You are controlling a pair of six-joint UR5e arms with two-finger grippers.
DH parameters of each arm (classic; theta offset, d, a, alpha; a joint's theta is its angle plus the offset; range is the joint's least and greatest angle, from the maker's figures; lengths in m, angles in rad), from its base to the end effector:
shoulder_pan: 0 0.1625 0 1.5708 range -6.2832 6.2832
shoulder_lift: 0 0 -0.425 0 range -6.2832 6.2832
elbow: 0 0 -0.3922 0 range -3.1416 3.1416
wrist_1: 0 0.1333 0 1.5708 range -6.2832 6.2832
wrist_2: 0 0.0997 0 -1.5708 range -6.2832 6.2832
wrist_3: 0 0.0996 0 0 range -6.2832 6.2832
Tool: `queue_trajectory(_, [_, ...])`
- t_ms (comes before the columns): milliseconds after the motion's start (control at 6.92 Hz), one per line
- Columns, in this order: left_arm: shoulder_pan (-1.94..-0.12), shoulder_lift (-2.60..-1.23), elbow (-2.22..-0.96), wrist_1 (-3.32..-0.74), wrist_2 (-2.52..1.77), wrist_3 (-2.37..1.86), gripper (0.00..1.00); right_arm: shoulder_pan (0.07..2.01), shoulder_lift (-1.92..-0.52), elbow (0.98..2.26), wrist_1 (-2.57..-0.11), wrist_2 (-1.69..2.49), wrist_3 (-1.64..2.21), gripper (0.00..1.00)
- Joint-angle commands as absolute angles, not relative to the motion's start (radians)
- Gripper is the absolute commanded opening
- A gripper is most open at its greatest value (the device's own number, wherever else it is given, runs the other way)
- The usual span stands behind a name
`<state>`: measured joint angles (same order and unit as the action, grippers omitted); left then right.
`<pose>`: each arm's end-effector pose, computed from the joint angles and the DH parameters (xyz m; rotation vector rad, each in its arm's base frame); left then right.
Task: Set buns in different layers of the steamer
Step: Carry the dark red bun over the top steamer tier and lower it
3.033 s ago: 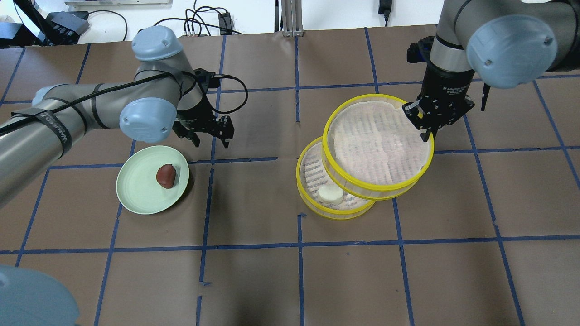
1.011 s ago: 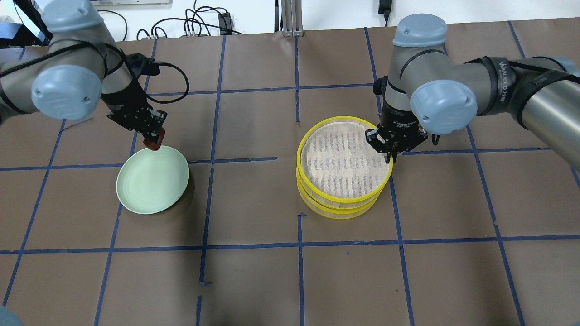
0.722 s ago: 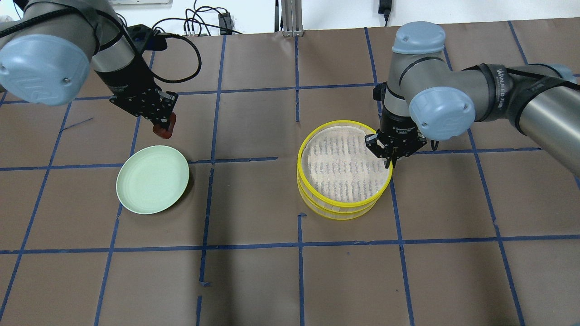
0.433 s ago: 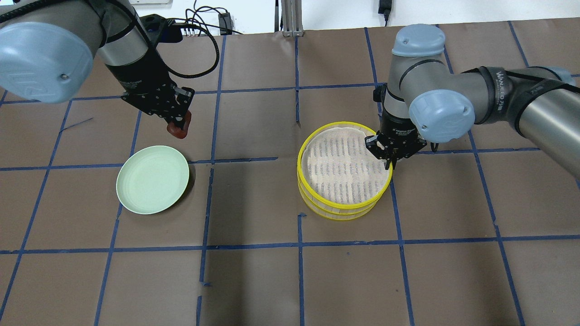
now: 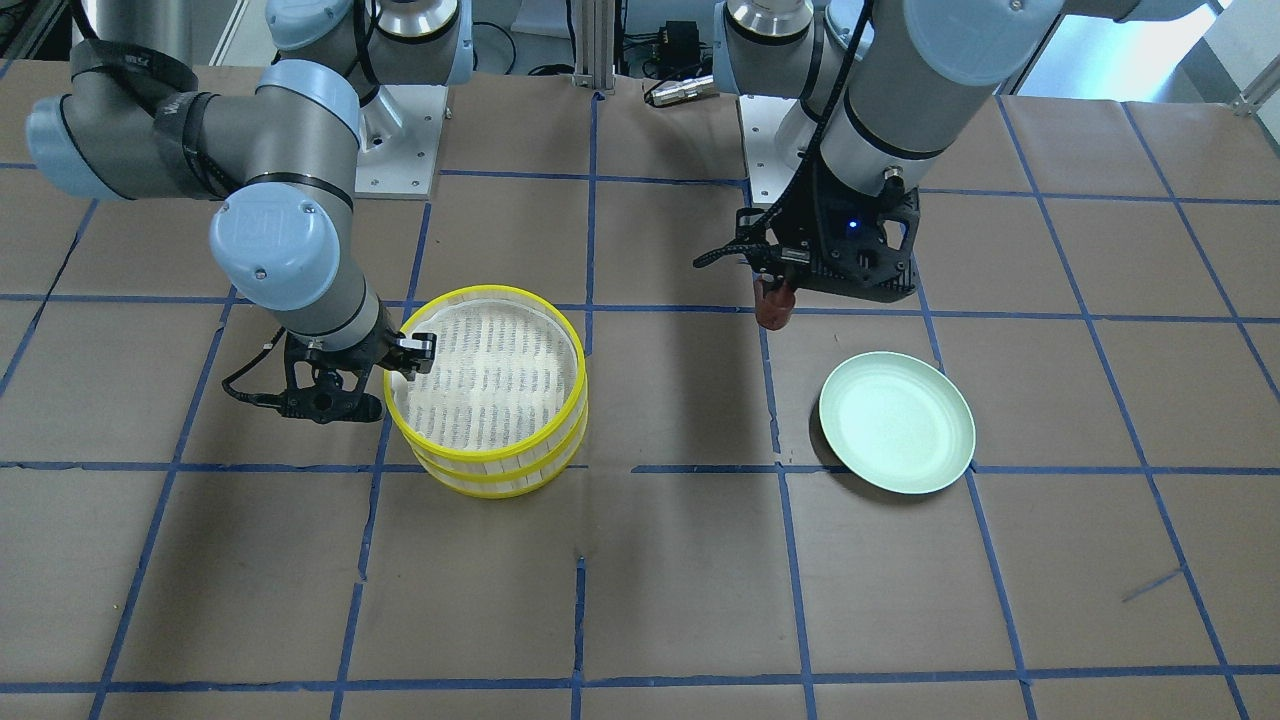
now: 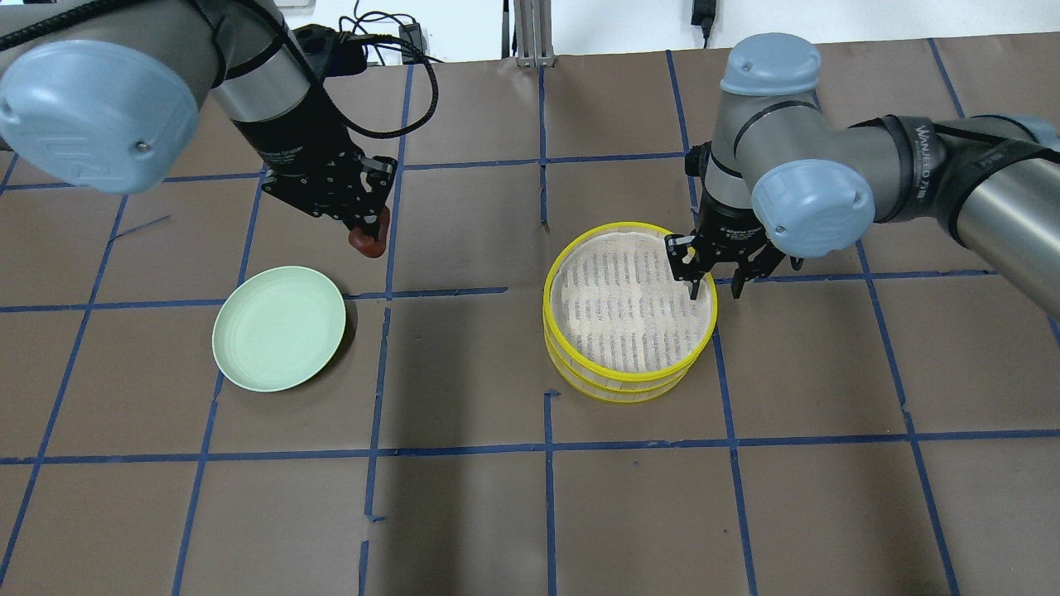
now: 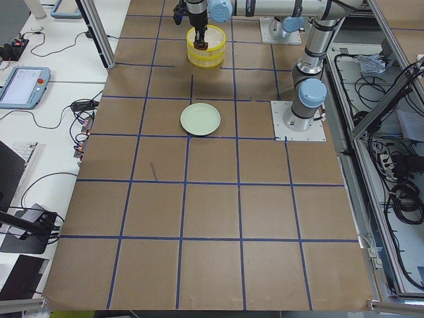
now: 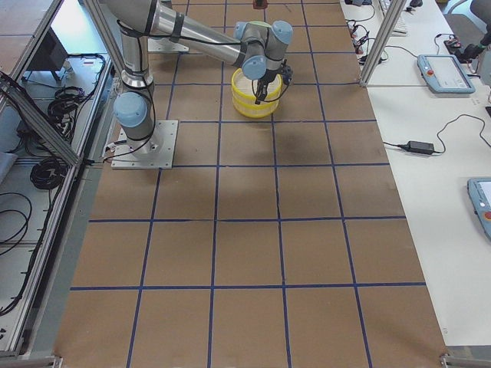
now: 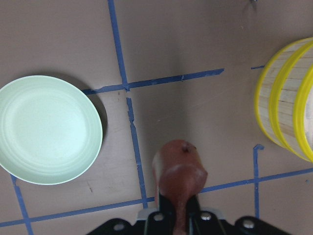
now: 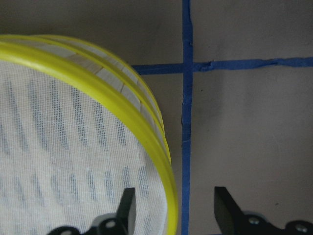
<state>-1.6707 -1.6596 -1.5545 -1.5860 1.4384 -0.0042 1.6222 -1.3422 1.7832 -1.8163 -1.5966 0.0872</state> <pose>-0.1975 -0.5023 0.4503 -0.1353 -3.0077 -0.1423 0.1578 -0.5220 0.2920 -0.0514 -3.0876 -0.2993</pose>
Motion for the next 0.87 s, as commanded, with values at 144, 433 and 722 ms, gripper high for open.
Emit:
queue_trajectory(144, [-1.833, -1.732, -1.557, -1.473, 1.37, -0.171, 0.15, 1.6, -1.431, 1.666, -1.636, -1.605, 0.075, 1.0])
queue_trajectory(433, [-1.937, -1.854, -1.555, -1.283, 1.335, -0.323, 0.15, 1.582, -1.465, 1.582, -1.539, -1.606, 0.072, 1.0])
queue_trajectory(722, [-1.995, -1.934, -1.565, -1.18, 1.312, -0.457, 0.16, 1.568, -1.474, 1.559, -1.526, -1.608, 0.072, 1.0])
